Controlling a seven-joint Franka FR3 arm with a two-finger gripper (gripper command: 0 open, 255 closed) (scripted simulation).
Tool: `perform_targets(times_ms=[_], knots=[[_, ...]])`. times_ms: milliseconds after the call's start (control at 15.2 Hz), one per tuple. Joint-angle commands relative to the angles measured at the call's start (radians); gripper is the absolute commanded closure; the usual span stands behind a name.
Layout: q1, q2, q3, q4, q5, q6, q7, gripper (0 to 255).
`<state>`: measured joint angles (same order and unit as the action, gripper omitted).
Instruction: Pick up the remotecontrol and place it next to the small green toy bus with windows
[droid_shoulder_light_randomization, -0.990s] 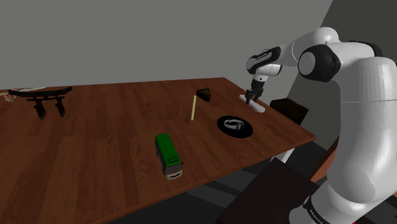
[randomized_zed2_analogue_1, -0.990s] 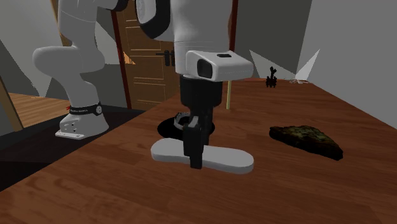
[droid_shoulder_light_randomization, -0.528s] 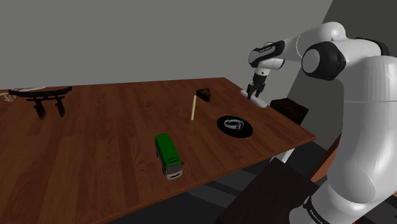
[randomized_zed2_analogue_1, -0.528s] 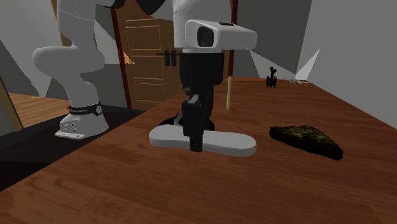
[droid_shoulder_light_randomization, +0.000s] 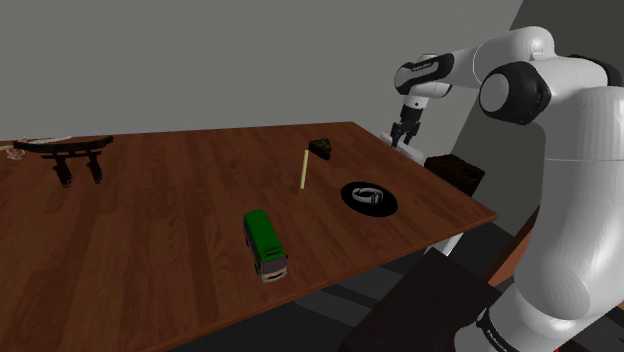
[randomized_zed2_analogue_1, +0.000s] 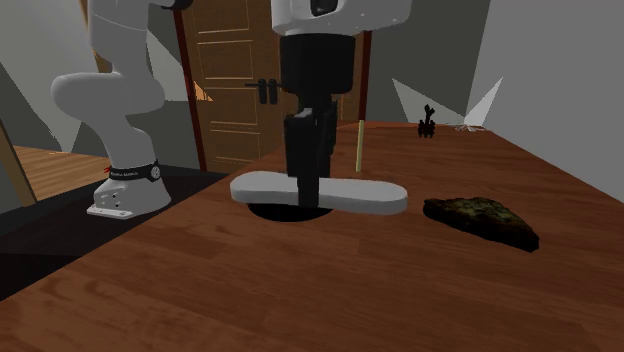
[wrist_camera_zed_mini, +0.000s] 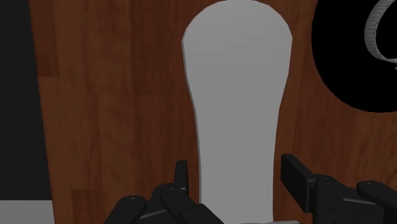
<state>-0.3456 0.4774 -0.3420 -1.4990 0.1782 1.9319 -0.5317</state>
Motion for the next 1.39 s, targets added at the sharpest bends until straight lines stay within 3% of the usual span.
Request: perform_targets(times_ms=[0, 462, 858, 1320], knots=[[-0.001, -0.006, -0.002, 0.023, -0.003, -0.029, 0.002, 255], [-0.004, -0.02, -0.006, 0.085, -0.01, -0.103, 0.008, 255], [0.111, -0.224, 0.006, -0.204, -0.076, -0.005, 0.12, 255], [0.21, -0.42, 0.053, -0.451, -0.144, 0.061, 0.279, 255]])
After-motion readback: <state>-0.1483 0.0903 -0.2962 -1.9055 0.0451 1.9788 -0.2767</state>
